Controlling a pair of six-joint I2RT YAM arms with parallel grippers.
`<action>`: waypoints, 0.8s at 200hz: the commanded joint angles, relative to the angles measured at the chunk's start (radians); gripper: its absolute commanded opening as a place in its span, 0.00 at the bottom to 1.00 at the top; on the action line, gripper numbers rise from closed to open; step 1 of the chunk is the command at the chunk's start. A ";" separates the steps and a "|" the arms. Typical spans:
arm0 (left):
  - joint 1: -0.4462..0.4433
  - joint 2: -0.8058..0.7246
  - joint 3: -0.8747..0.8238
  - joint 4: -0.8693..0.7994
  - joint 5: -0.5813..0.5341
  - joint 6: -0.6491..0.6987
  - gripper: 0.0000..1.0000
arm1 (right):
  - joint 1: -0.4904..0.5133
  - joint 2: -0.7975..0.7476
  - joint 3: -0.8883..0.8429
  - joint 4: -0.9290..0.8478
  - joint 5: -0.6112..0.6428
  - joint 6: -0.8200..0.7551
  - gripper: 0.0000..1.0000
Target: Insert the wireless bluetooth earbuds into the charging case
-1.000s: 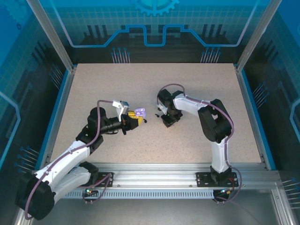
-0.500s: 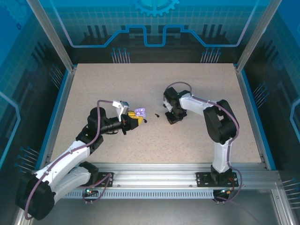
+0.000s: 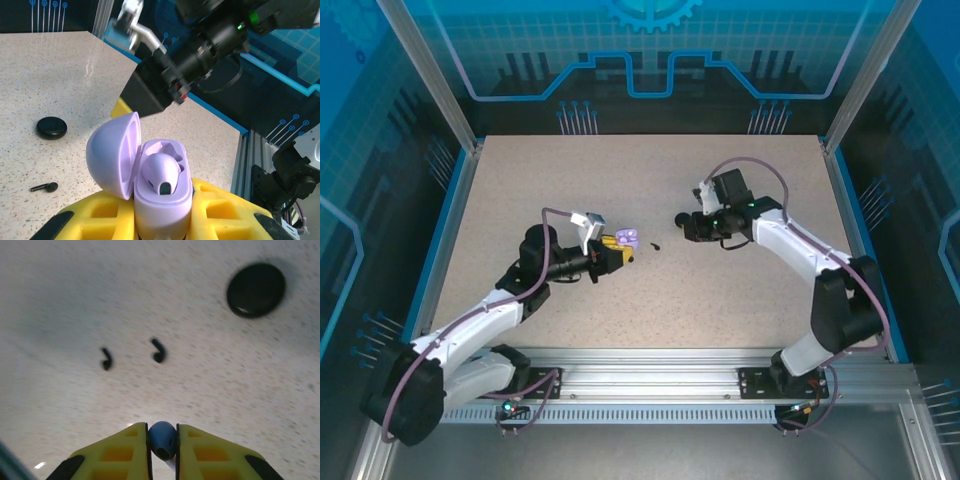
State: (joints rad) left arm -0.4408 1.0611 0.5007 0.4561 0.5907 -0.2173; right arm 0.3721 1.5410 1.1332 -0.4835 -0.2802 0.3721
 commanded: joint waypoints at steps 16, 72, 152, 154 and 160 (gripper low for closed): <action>-0.022 0.064 0.030 0.141 -0.068 -0.051 0.05 | -0.005 -0.134 -0.039 0.175 -0.183 0.148 0.17; -0.051 0.174 0.063 0.281 -0.119 -0.122 0.05 | 0.045 -0.278 -0.044 0.300 -0.230 0.244 0.18; -0.125 0.261 0.131 0.392 -0.155 -0.164 0.06 | 0.165 -0.347 -0.058 0.469 -0.163 0.291 0.18; -0.127 0.261 0.131 0.394 -0.155 -0.163 0.06 | 0.168 -0.348 -0.060 0.474 -0.162 0.292 0.18; -0.132 0.261 0.136 0.398 -0.155 -0.163 0.07 | 0.174 -0.352 -0.063 0.487 -0.158 0.294 0.18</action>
State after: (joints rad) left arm -0.5468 1.3148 0.5919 0.7727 0.4541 -0.3683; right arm 0.5156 1.2205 1.0916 -0.1013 -0.4629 0.6407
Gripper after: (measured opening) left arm 0.218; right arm 0.184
